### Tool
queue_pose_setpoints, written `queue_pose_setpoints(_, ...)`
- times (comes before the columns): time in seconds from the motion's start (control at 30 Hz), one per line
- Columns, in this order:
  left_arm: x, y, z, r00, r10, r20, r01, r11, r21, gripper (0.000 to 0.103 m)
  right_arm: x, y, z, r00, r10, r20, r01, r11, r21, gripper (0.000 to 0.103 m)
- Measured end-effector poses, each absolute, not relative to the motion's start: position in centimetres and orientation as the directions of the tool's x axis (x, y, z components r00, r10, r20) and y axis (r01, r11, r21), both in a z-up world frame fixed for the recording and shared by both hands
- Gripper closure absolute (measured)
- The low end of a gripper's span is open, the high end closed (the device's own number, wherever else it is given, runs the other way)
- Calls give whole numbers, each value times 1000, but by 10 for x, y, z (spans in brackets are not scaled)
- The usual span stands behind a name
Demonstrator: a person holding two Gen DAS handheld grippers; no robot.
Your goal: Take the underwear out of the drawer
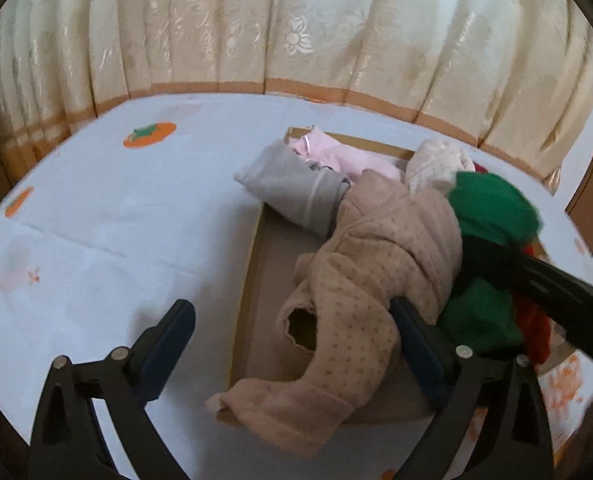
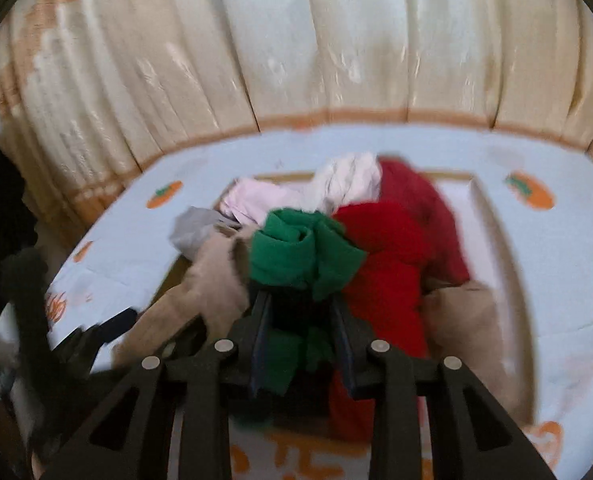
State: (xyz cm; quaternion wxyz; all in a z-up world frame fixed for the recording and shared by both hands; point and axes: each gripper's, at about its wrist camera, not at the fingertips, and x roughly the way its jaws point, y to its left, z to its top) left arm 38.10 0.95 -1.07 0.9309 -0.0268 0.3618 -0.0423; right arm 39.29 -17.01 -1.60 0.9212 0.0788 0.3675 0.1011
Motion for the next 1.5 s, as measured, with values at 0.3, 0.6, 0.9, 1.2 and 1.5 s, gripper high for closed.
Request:
queue_pose_setpoints(0.3, 377, 14, -2, 739, -79, -669, 48, 997, -66, 5, 417, -172, -21, 686, 335, -646, -153, 934, 323, 71)
queue_pose_setpoints(0.6, 309, -1, 26, 785, -152, -601, 204, 979, 20, 1, 309, -204, 24, 694, 462, -552, -293, 882, 370, 34)
queue_pose_setpoints(0.9, 265, -21, 15, 753, -191, -629, 291, 955, 58, 0, 232, -220, 28, 680, 430, -594, -305, 902, 305, 30)
queue_pose_setpoints(1.2, 208, -38, -8, 700, -248, -670, 426, 897, 114, 0, 174, -233, -4, 644, 409, -647, -284, 913, 294, 30)
queue_pose_setpoints(1.5, 167, -70, -49, 591, -300, -749, 573, 810, 127, 0, 131, -245, -44, 607, 368, -705, -234, 930, 284, 30)
